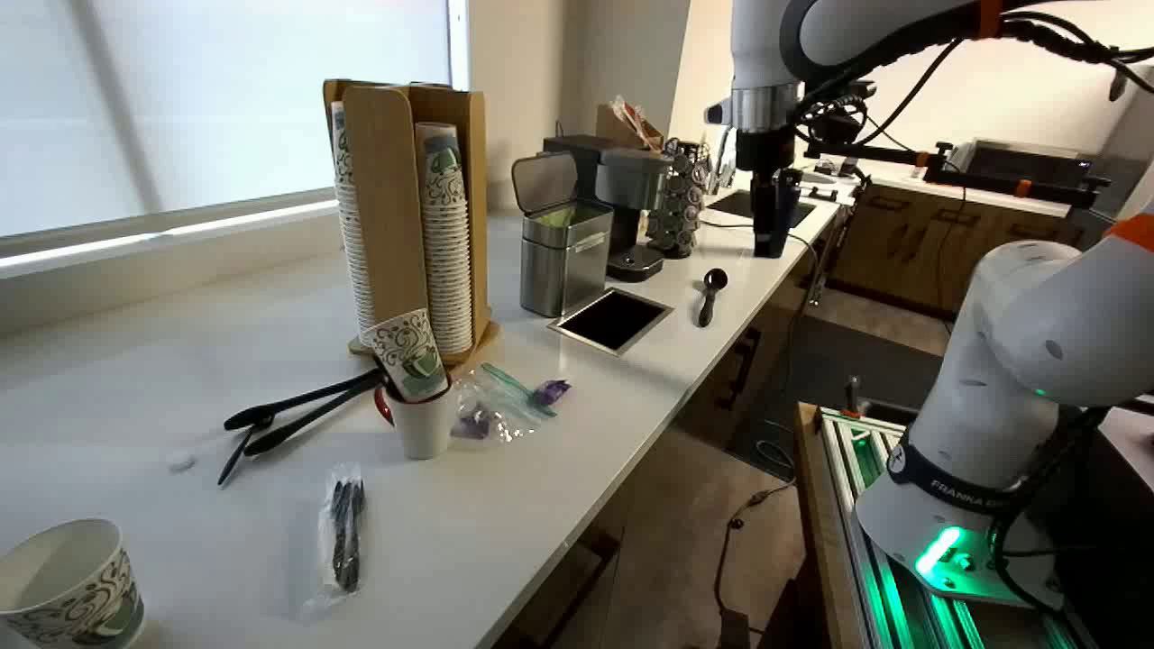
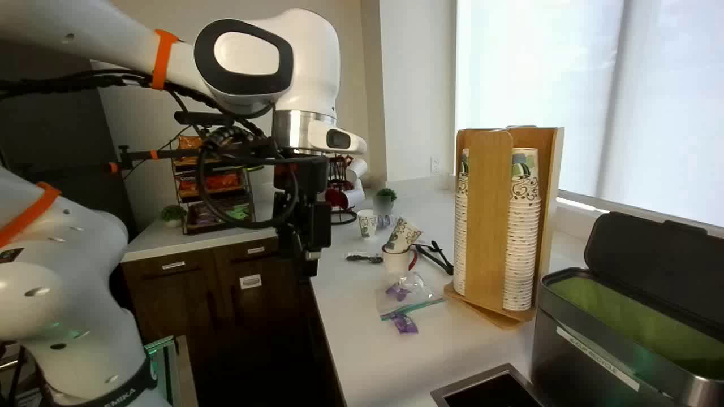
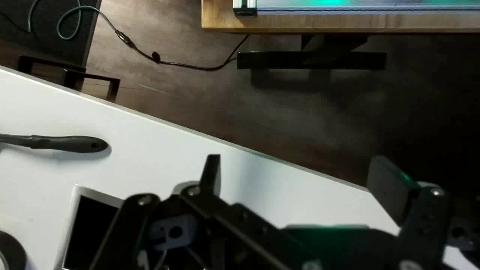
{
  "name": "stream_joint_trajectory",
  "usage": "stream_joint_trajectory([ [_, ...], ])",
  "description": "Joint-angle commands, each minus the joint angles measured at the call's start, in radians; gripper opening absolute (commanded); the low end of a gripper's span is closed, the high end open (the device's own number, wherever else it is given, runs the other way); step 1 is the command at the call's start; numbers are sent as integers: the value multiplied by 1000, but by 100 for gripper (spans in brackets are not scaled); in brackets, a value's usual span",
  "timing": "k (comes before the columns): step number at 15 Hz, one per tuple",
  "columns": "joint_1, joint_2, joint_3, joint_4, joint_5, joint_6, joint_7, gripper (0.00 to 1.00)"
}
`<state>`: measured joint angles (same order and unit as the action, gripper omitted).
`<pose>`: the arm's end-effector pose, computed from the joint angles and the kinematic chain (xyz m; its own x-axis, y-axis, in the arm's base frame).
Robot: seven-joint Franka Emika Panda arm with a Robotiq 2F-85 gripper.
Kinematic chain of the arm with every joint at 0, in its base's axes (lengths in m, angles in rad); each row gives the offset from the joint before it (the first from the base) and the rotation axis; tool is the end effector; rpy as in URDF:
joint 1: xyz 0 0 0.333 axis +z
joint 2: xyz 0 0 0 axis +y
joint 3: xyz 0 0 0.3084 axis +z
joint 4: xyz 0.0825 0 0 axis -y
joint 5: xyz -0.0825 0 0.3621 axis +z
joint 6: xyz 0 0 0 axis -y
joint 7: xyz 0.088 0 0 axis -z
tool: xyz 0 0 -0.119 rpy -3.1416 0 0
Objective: Bring the paper cup closer to the smaller plastic bag
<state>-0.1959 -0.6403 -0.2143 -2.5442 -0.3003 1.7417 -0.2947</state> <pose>0.2834 -0.1588 0.4534 0.9779 0.0028 -0.2093 0.0239 -0.9949 0.0983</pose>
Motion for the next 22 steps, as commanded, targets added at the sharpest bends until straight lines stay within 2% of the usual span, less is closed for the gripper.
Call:
stream_joint_trajectory([
  [1, 11, -1, -9, 2, -4, -3, 5, 100],
  [3, 0, 17, 10, -27, 6, 78, 117, 100],
  [8, -27, 65, 52, -147, -3, 474, 372, 100],
  [12, -40, 190, 125, -144, 65, 701, 606, 100],
  [13, -46, 215, 150, -139, 76, 736, 671, 100],
  [15, -73, 246, 204, -113, 55, 683, 763, 100],
  [16, -56, 204, 174, -142, 60, 707, 681, 100],
  [20, -68, 243, 201, -121, 54, 706, 742, 100],
  [21, -49, 258, 188, -119, 90, 732, 721, 100],
  [22, 6, 298, 155, -100, 198, 750, 665, 100],
])
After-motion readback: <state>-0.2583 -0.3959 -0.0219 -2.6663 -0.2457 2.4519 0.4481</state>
